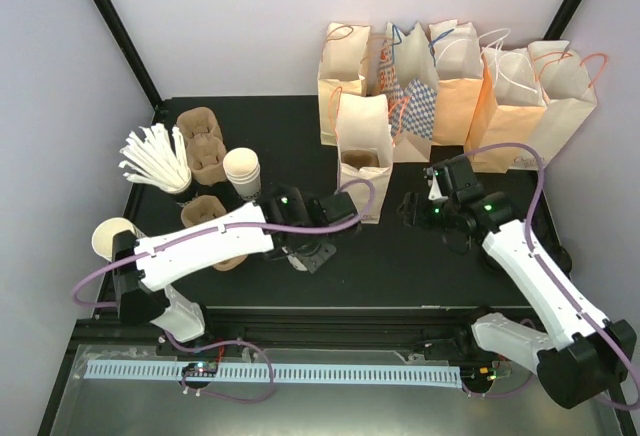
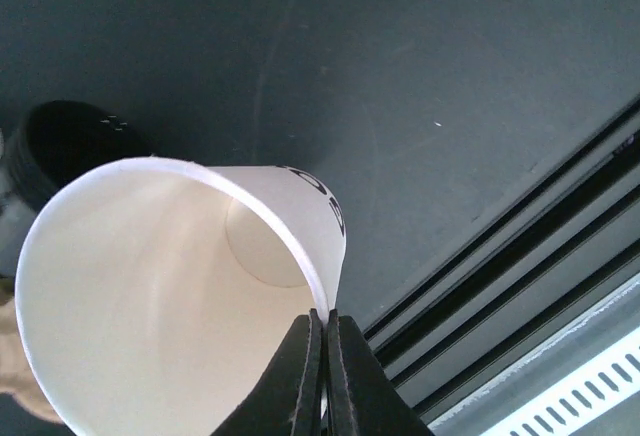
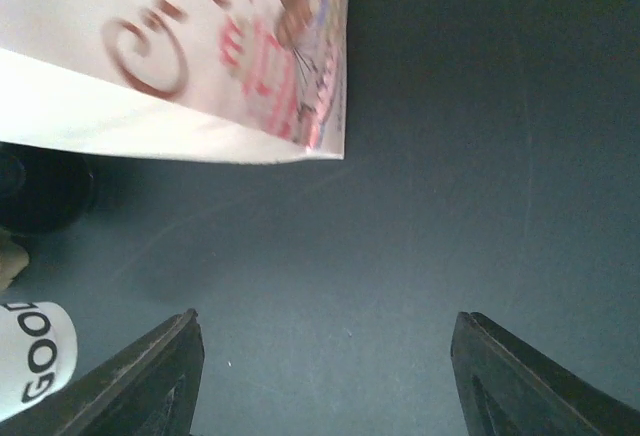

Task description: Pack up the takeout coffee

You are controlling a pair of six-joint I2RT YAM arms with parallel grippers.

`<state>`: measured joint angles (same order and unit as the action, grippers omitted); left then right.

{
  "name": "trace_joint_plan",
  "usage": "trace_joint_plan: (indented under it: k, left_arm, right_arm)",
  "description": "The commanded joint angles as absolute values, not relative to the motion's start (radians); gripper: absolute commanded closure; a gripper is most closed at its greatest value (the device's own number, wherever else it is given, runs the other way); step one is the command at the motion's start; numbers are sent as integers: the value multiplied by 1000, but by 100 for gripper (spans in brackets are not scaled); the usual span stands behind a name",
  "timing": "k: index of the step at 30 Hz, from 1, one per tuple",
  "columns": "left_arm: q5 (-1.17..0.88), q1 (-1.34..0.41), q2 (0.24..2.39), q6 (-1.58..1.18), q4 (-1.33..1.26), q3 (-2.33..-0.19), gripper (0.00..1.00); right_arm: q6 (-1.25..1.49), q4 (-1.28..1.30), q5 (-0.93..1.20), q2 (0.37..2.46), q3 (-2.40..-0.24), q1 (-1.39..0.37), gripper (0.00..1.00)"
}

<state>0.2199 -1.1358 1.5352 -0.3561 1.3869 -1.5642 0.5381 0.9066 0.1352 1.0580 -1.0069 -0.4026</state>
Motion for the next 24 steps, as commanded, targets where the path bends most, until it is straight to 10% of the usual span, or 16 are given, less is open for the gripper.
trace_joint_plan:
  k: [1,24]
  left_arm:
    - [202,-1201,1503,-380,1205,-1485,98]
    - [386,-1293,1729,-377,952,-1422,98]
  right_arm:
    - [604,830,210,1111,-940,-392,29]
    - [622,650,383,1212,-823,-174,31]
